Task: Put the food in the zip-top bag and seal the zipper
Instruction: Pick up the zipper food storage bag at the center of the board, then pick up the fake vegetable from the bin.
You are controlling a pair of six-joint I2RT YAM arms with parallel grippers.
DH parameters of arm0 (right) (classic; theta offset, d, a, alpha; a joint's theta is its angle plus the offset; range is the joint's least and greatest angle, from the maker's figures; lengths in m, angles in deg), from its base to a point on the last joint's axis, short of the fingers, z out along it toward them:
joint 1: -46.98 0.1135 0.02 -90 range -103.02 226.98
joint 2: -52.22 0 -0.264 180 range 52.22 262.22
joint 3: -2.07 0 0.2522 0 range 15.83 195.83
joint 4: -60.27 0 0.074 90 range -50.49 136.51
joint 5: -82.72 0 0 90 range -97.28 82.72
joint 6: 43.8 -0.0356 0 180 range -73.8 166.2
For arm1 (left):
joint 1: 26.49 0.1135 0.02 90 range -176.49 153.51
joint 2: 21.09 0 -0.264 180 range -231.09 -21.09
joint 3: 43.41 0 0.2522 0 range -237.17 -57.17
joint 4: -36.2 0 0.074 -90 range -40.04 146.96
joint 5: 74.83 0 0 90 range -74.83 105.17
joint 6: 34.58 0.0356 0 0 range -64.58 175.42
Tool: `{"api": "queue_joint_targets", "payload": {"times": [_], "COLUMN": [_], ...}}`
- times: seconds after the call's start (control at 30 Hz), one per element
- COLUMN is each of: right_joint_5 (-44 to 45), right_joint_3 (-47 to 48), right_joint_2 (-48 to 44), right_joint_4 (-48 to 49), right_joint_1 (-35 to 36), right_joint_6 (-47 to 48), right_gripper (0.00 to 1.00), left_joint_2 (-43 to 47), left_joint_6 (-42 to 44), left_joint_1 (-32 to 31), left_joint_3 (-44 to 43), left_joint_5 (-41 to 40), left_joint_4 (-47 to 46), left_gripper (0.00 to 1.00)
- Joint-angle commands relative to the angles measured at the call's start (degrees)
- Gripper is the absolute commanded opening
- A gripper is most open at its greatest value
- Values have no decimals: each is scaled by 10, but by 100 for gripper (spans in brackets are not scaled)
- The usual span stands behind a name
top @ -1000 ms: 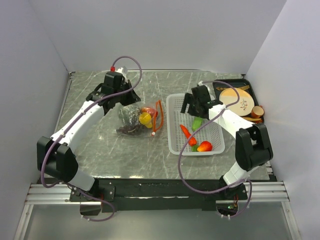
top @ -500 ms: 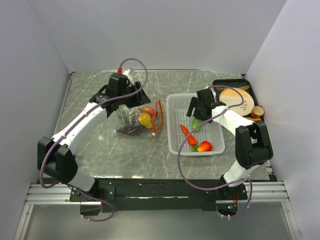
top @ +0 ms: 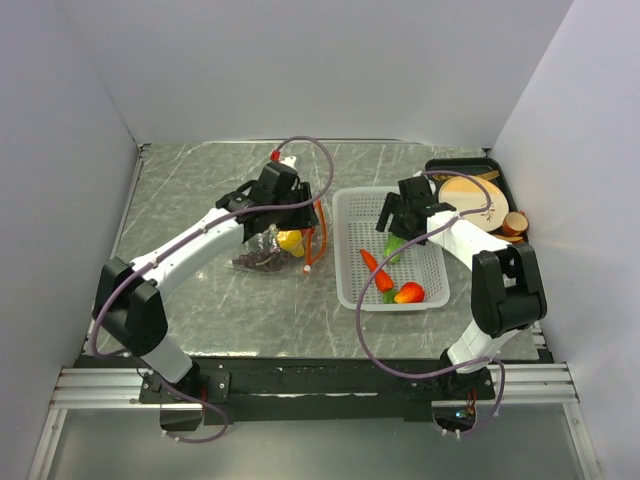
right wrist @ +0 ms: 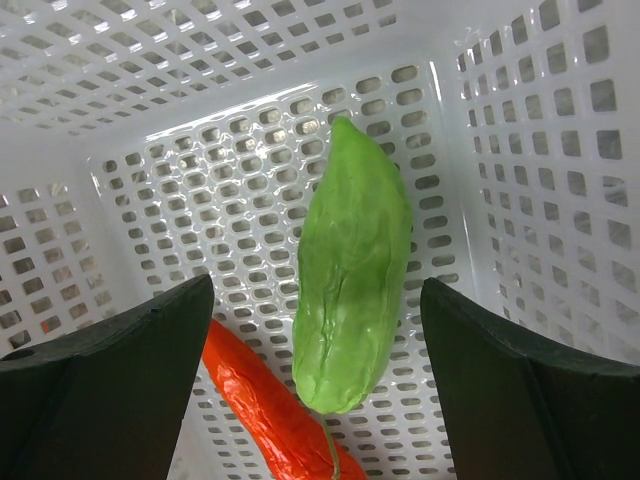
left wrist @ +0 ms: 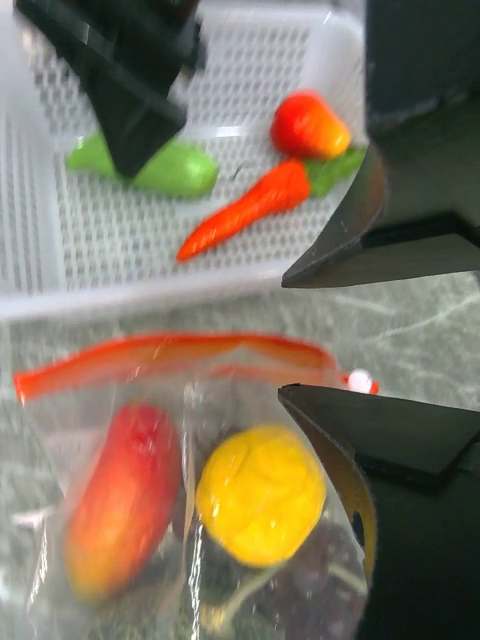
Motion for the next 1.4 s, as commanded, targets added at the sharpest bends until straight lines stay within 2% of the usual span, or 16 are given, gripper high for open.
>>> {"api": "queue_joint_targets", "payload": {"times": [0.0, 0.13, 0.3, 0.43, 0.53, 0.63, 0.67, 0.9, 1.2, 1.3, 1.37], "right_joint_5": [-6, -19, -28, -31, -33, -34, -32, -25, -37, -51, -56], "right_joint_3": [-12, -12, -11, -8, -6, -7, -8, -12, -12, -16, -16], "right_joint_2": [-25, -23, -18, -14, -11, -11, -11, 1, 30, 40, 48], "right_joint_4": [23, 24, 28, 27, 28, 27, 27, 23, 23, 30, 35], "right_joint_1": [-10, -16, -18, -20, -21, -23, -22, -26, -26, -26, -26], "right_joint_6": [6, 5, 7, 9, 10, 9, 8, 6, -8, -9, -11], "right_gripper": [91, 91, 91, 91, 91, 91, 91, 91, 90, 85, 74], "left_joint_2": [-20, -43, -57, -77, -89, -91, -91, -79, -32, -16, -9], "left_joint_6": [12, 13, 11, 8, 8, 8, 9, 8, 11, 13, 12], "left_joint_1": [-9, -16, -17, -18, -18, -17, -18, -18, -17, -15, -14], "left_joint_3": [-29, -49, -53, -62, -73, -79, -80, -80, -75, -75, -76], "left_joint_5": [-60, -88, -85, -92, -98, -100, -101, -113, -123, -125, -124], "left_joint_4": [4, 21, 13, 19, 30, 30, 30, 37, 45, 45, 48], "left_gripper": [48, 49, 49, 45, 37, 26, 18, 1, 1, 1, 1]}}
